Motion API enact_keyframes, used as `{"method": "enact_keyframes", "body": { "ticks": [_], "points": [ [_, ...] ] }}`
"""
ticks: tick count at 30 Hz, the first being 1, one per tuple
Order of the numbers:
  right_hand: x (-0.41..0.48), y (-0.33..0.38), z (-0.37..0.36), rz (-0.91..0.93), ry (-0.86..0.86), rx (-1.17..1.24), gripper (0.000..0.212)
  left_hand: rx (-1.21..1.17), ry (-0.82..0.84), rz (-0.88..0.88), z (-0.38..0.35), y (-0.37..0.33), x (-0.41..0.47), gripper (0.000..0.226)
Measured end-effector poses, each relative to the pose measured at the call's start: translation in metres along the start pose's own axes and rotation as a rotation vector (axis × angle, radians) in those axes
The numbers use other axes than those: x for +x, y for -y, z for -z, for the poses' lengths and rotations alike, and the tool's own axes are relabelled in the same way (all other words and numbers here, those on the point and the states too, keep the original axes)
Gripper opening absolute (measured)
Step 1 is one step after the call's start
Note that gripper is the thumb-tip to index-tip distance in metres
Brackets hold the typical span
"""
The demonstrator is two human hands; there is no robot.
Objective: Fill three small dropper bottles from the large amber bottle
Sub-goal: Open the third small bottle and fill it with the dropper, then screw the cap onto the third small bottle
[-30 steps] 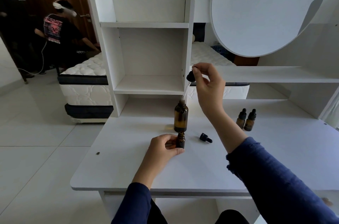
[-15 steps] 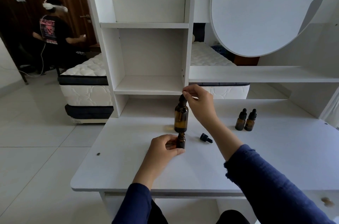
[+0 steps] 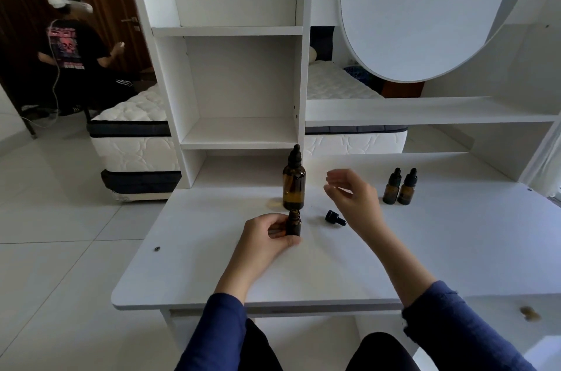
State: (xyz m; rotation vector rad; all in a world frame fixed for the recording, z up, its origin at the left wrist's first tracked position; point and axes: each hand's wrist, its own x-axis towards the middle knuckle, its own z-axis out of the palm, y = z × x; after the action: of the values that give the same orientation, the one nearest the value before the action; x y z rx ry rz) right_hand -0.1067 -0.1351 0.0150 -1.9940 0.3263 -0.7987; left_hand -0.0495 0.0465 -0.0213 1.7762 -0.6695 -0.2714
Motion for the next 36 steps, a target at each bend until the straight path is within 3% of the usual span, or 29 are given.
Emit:
{"method": "enact_keyframes", "body": {
  "ticks": [5,11,15,18,22,29,36],
  "points": [
    [-0.019,-0.025,0.005,-0.034,0.138,-0.198,0.04,-0.001,-0.003,0.0,0.0,0.001,0.001,0.033],
    [-0.026,-0.033,-0.001,-0.05,0.139,-0.298,0.028,0.008,-0.014,-0.001,-0.002,0.0,0.001,0.033],
    [-0.025,-0.024,0.002,-0.09,0.033,-0.101,0.016,-0.016,-0.017,0.007,-0.002,0.0,0.0,0.033],
    [-0.026,-0.005,0.008,-0.076,0.061,0.126,0.013,0.008,-0.017,0.004,-0.002,0.0,0.0,0.031],
    [-0.022,0.024,0.01,-0.022,0.107,0.216,0.011,0.035,-0.023,0.018,-0.002,-0.001,-0.001,0.029],
    [-0.016,0.047,-0.003,0.162,0.213,-0.125,0.014,0.04,-0.031,0.027,-0.003,-0.003,-0.003,0.027],
    [-0.009,0.053,-0.017,0.222,0.415,-0.373,0.018,0.034,-0.034,0.012,-0.002,-0.002,-0.002,0.024]
  ]
}}
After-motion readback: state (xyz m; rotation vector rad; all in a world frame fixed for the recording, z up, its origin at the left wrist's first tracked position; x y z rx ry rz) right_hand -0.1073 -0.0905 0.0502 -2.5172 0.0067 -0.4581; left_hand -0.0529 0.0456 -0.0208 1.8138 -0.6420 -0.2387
